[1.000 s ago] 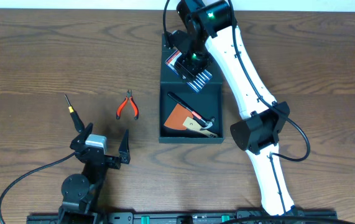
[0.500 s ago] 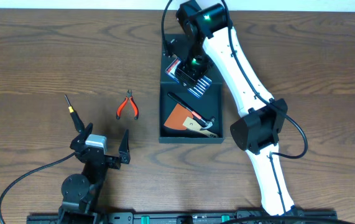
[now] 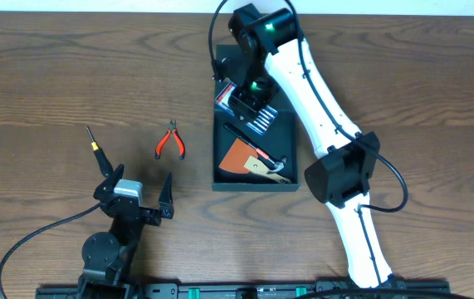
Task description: Pack container
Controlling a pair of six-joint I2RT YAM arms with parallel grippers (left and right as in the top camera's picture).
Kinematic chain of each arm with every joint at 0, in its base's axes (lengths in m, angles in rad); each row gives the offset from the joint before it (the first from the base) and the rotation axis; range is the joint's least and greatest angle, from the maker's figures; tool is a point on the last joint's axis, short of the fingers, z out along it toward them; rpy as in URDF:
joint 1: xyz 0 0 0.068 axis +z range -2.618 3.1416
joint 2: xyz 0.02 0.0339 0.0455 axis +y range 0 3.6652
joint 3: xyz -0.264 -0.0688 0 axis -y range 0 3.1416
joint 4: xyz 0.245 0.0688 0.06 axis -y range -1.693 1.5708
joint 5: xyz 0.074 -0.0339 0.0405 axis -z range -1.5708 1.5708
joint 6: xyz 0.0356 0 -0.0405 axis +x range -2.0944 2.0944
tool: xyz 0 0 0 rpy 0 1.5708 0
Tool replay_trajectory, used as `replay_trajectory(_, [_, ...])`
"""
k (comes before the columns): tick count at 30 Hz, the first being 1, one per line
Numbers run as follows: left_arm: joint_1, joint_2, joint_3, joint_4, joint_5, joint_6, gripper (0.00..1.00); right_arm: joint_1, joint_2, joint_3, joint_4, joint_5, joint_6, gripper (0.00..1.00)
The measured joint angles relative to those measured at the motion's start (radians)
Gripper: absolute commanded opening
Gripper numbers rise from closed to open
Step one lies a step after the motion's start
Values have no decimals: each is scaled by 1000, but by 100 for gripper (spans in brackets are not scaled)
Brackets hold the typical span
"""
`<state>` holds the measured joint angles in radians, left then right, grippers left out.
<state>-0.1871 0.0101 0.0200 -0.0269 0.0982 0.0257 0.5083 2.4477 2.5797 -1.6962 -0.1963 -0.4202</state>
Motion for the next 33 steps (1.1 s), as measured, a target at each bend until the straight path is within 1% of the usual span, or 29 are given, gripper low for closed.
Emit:
replay_trajectory(11, [0, 0, 0, 0, 0, 0, 99, 11, -33, -121, -1, -10, -8, 38])
replay_trajectory(18, [0, 0, 0, 0, 0, 0, 99, 11, -167, -174, 1, -10, -8, 38])
replay_trajectory(23, [0, 0, 0, 0, 0, 0, 99, 11, -253, -269, 0, -10, -24, 40])
replay_trajectory(29, [0, 0, 0, 0, 0, 0, 99, 11, -266, -383, -1, -10, -49, 40])
replay_trajectory(33, [0, 0, 0, 0, 0, 0, 99, 11, -266, -415, 3, -10, -64, 40])
